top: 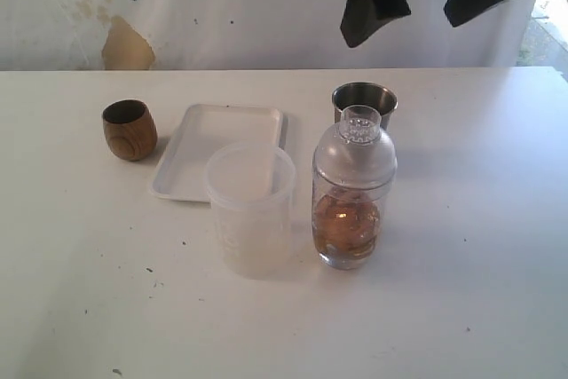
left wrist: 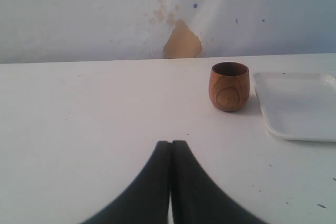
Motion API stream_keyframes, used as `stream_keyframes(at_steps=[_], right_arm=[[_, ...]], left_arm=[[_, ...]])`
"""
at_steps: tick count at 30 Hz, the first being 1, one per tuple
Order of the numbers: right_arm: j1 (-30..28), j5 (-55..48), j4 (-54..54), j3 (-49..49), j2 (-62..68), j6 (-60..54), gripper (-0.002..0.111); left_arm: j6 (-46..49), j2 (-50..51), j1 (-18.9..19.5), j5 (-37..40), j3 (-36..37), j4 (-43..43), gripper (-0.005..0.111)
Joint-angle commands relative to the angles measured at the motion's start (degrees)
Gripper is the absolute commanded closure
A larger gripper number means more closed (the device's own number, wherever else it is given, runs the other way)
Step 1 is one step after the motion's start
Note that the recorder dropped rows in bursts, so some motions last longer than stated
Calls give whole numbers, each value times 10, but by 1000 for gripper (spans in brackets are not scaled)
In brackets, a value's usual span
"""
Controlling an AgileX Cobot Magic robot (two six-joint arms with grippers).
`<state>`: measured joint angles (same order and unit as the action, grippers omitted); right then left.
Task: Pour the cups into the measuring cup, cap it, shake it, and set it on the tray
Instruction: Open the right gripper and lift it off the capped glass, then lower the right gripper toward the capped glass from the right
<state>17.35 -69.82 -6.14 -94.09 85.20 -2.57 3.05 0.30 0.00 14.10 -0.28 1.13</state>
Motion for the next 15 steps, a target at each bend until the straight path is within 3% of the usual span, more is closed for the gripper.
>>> stream_keyframes(at_steps=[1, 7, 11, 15], right_arm=[[2, 58, -4, 56, -46, -9, 3], [2, 351, -73, 313, -230, -55, 3], [4, 478, -83, 471, -305, -66, 3], [45, 584, -168, 599, -326, -164, 3]], left_arm=[[-1, -3, 0, -5, 3, 1, 107], [-1, -3, 0, -5, 3, 1, 107], [-1, -3, 0, -5, 3, 1, 107], [-1, -3, 0, -5, 3, 1, 107]])
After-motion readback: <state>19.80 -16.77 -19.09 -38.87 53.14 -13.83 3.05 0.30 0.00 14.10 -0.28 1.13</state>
